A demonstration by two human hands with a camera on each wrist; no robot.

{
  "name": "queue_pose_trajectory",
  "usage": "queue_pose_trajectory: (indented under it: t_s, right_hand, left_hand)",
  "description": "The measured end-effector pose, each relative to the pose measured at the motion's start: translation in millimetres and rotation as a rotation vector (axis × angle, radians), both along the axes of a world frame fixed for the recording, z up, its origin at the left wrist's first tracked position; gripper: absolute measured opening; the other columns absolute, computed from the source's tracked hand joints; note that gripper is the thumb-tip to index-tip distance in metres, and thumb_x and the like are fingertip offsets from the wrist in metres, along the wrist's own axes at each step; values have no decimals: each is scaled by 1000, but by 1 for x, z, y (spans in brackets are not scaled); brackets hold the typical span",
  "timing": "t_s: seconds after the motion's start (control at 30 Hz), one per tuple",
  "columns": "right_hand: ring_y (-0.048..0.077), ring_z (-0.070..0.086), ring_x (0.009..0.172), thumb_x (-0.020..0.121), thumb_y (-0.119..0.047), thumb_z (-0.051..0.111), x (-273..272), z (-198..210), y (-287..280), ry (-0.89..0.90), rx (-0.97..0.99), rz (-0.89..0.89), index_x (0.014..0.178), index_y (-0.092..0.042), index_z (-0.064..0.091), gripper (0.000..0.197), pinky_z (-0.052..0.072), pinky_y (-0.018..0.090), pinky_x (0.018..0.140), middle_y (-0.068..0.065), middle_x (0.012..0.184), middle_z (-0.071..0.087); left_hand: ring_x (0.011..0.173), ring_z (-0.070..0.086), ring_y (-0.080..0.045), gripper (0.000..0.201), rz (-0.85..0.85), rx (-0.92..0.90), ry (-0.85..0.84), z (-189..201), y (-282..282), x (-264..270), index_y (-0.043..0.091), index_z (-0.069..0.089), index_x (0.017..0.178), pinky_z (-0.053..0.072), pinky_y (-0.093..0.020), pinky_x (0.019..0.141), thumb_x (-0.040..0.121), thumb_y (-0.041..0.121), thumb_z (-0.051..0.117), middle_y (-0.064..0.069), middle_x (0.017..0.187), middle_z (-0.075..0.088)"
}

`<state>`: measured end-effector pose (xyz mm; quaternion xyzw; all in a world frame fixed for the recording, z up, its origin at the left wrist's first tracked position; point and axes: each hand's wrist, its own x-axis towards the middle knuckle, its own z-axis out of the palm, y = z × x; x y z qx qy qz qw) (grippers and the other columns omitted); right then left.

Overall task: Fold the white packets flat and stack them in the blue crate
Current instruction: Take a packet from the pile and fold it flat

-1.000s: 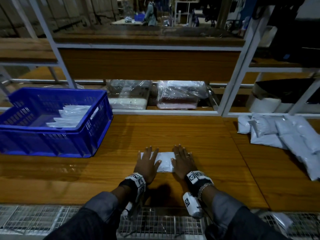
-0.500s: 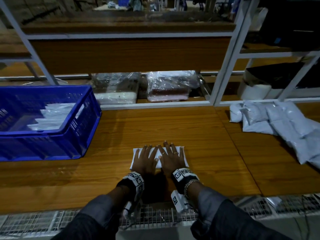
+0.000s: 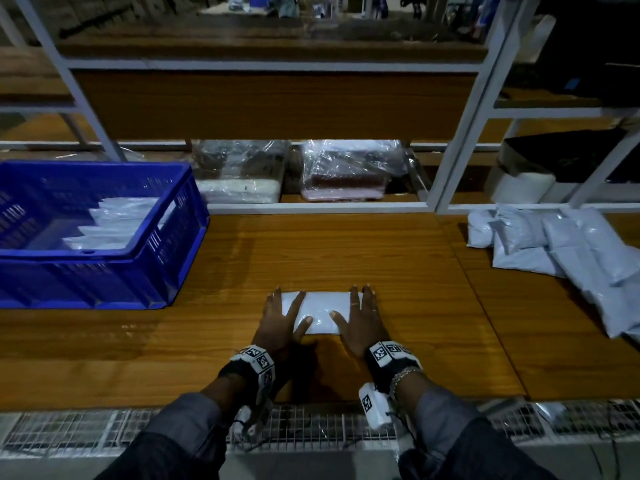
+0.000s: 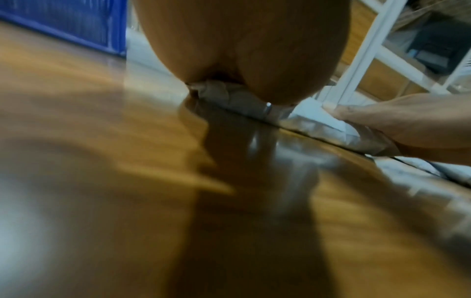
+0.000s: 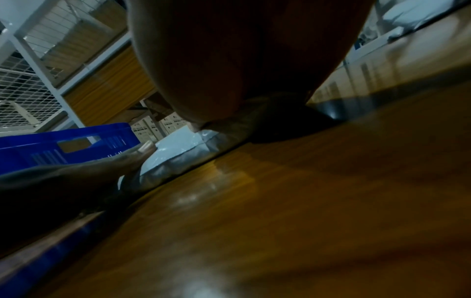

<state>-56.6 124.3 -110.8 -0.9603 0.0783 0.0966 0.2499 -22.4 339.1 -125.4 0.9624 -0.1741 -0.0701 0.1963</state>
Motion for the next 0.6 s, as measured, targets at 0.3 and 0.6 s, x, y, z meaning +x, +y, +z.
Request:
queue_pose_trajectory:
  t_s: [0.3, 0.6]
  right_hand:
    - [27, -10, 155, 102, -63, 19, -4, 14, 6, -80, -175, 102, 161, -24, -6, 75, -9, 51, 123, 5, 168, -14]
    - [17, -8, 155, 105, -46, 15, -6, 9, 22, -168, -304, 233, 161, -31, 3, 59, -10, 51, 123, -6, 169, -5]
  left_hand:
    - [149, 18, -47, 83, 12, 165, -86, 17, -5, -7, 35, 20, 160, 15, -59, 121, 91, 76, -1, -25, 162, 22]
    - [133, 53, -35, 54, -87, 164, -140, 2, -18, -8, 25, 52, 146, 41, -62, 105, 103, 49, 28, -8, 143, 58]
